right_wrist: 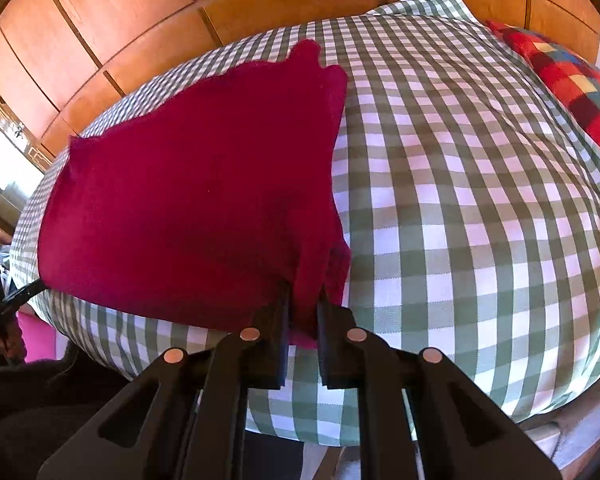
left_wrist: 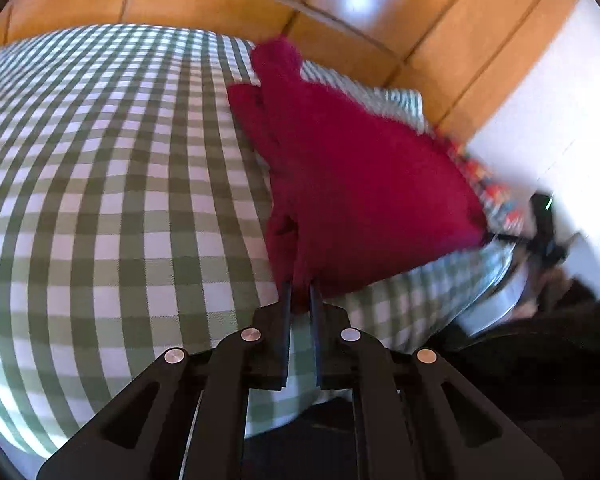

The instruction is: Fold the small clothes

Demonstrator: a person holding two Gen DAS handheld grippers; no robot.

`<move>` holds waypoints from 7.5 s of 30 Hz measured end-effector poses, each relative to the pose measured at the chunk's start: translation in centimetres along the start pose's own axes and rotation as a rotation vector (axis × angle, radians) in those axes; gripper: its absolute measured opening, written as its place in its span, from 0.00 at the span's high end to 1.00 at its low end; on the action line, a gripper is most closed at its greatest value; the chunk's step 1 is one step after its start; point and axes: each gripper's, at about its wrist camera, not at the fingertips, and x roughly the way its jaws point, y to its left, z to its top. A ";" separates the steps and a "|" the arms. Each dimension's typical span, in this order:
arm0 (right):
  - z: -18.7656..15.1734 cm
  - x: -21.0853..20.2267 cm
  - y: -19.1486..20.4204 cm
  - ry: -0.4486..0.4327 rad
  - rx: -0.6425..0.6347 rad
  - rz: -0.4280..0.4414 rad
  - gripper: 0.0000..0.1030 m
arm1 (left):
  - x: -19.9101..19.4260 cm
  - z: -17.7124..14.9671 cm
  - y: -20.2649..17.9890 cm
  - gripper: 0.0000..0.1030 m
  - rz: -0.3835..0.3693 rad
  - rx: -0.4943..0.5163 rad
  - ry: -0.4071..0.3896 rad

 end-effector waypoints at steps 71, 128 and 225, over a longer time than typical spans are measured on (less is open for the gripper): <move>14.2 8.7 -1.4 -0.256 0.160 -0.208 0.88 | 10.1 17.9 3.0 0.71 0.523 -0.207 -0.085; 10.8 2.1 -1.0 -0.254 0.165 -0.226 0.24 | 6.8 6.9 -10.2 0.71 0.441 0.239 -0.136; 15.5 0.9 21.7 -0.110 -0.058 0.559 0.83 | 9.5 9.4 -2.3 0.52 0.220 -0.055 -0.070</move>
